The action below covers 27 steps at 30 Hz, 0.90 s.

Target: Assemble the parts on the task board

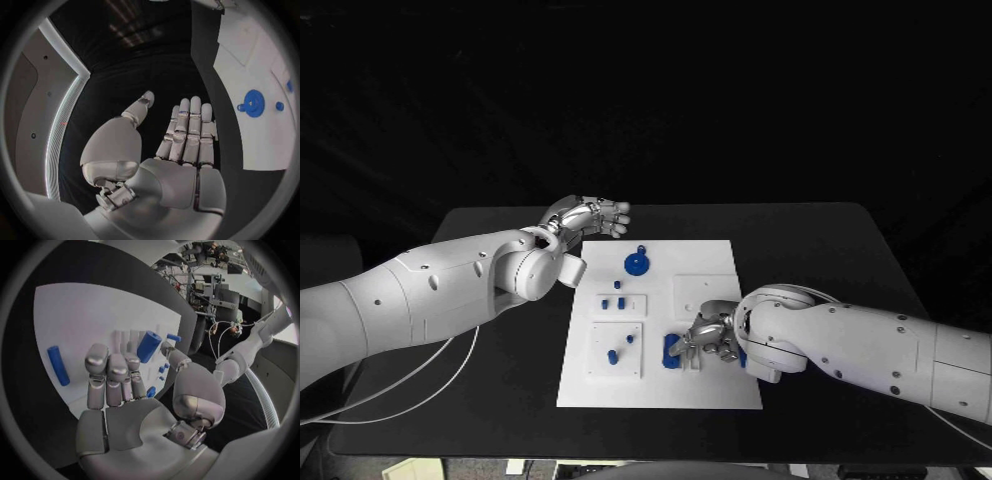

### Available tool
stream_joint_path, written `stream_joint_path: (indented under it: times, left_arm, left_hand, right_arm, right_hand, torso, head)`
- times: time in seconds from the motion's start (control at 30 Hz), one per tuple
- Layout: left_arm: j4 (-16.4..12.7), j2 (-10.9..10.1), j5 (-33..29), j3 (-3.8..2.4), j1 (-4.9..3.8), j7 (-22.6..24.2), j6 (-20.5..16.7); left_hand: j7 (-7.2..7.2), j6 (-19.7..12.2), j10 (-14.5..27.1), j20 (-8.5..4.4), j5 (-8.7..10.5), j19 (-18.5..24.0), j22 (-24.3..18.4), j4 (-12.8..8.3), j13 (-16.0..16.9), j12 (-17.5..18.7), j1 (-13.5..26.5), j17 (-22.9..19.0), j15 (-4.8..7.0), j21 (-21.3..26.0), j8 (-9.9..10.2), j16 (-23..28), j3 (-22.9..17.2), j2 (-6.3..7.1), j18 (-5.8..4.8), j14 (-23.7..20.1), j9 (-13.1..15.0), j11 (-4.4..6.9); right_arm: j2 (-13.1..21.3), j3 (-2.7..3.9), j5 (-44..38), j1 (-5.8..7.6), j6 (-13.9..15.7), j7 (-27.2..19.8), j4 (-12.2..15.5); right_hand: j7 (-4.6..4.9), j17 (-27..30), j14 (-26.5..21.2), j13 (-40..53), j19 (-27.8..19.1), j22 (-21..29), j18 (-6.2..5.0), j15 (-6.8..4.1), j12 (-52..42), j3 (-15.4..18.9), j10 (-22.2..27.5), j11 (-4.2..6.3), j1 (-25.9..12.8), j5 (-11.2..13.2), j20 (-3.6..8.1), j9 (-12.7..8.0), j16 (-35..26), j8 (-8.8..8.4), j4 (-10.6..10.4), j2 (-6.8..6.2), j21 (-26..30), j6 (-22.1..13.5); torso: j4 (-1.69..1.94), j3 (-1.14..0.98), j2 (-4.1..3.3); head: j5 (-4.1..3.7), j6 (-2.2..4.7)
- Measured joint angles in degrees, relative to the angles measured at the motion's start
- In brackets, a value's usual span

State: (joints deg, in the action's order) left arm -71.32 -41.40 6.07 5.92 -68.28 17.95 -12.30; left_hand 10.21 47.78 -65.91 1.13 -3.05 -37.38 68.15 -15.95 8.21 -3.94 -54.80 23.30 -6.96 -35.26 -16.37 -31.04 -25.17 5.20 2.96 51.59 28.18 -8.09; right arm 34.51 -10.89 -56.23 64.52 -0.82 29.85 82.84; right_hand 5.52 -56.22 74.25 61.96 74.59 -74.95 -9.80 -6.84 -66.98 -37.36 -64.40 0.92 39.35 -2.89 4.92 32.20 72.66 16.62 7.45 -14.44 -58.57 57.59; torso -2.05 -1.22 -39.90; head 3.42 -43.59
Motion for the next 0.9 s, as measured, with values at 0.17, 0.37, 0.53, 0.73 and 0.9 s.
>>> stream_joint_path:
  times: [0.17, 0.37, 0.53, 0.73, 0.9]
  left_arm:
    - [0.0, 0.0, 0.0, 0.0, 0.0, 0.0, 0.0]
    - [0.0, -0.1, 0.0, 0.0, 0.0, 0.0, 0.0]
    - [0.0, -0.1, 0.0, 0.0, 0.0, 0.0, 0.0]
    - [0.0, -0.1, 0.0, 0.0, 0.0, 0.0, 0.1]
    - [0.0, -0.1, 0.0, 0.0, 0.0, 0.0, 0.1]
  left_hand:
    - [0.0, 0.0, 0.0, 0.0, 0.0, 0.0, 0.0, 0.0, -0.1, 0.0, 0.0, 0.0, 0.0, 0.0, 0.0, 0.2, 0.0, 0.0, -0.03, 0.0, 0.0, 0.0]
    - [0.0, 0.0, 0.0, 0.0, 0.0, 0.0, 0.0, 0.0, -0.1, 0.0, 0.0, 0.1, 0.0, 0.0, 0.0, 0.2, 0.0, 0.0, -0.04, 0.0, 0.0, 0.0]
    - [0.0, 0.0, 0.0, 0.0, 0.0, 0.0, 0.0, 0.0, -0.1, 0.0, 0.0, 0.1, 0.0, 0.0, 0.0, 0.2, 0.0, 0.0, -0.06, 0.0, 0.0, 0.0]
    - [0.0, 0.0, 0.0, 0.0, 0.0, 0.0, 0.0, 0.0, 0.0, 0.0, 0.0, 0.1, 0.0, 0.0, 0.0, 0.2, 0.0, 0.0, 0.12, 0.0, 0.0, 0.0]
    - [0.0, 0.0, 0.0, 0.0, 0.0, 0.0, 0.0, 0.0, 0.0, 0.0, 0.0, 0.1, 0.0, 0.0, 0.0, 0.2, 0.0, 0.0, 0.49, 0.0, 0.0, 0.0]
  right_arm:
    - [1.0, 0.0, -0.4, -0.17, -0.1, -1.0, 1.8]
    - [1.8, 0.0, -0.8, -0.17, -0.1, -2.0, 2.8]
    - [1.4, 0.01, -1.6, -0.17, -0.3, -2.2, 2.7]
    - [0.9, 0.01, -2.8, -0.17, -0.6, -2.0, 2.1]
    - [0.2, 0.02, -2.8, -0.32, -1.1, -1.8, 1.6]
  right_hand:
    - [0.0, -0.1, 0.0, 0.1, 0.1, 0.0, 0.01, 0.01, 0.0, 1.3, 0.0, 0.0, 0.7, 0.0, 0.12, 0.2, -0.2, 0.0, 1.1, -0.63, 0.0, 0.0]
    - [-0.01, -0.3, 0.0, 0.1, -0.2, 0.0, 0.01, 0.02, 0.0, 5.3, 0.0, 0.0, 0.8, 0.0, 0.44, 0.5, -0.2, 0.0, 3.0, 0.58, 0.0, 0.0]
    - [-0.13, -0.4, 0.0, 0.1, -0.3, 0.0, 0.02, 0.05, 0.0, 6.3, 0.0, 0.0, 1.6, 0.0, 0.52, 0.6, -0.2, 0.0, 3.9, 2.07, 0.0, 0.1]
    - [-0.5, -0.5, 0.2, 0.1, -0.3, 0.0, 0.02, -0.17, 0.0, 6.9, 0.0, 0.01, 2.7, 0.0, 0.52, 0.7, -0.2, 0.0, 5.3, 5.27, 0.0, 0.5]
    - [-0.66, -0.6, 0.2, 0.1, -0.3, 0.0, 0.02, -0.17, 0.3, 3.8, -0.2, 0.2, 4.5, 0.0, 0.5, 0.7, -0.2, 0.0, 4.7, 7.91, 0.0, 0.7]
  torso:
    - [0.0, -0.04, -0.02]
    - [-0.02, -0.04, -0.01]
    - [-0.03, -0.01, -0.01]
    - [-0.02, 0.03, -0.01]
    - [-0.01, 0.03, -0.01]
  head:
    - [0.09, 0.03]
    - [0.16, 0.05]
    - [0.1, 0.12]
    - [0.08, 0.13]
    - [0.05, 0.04]
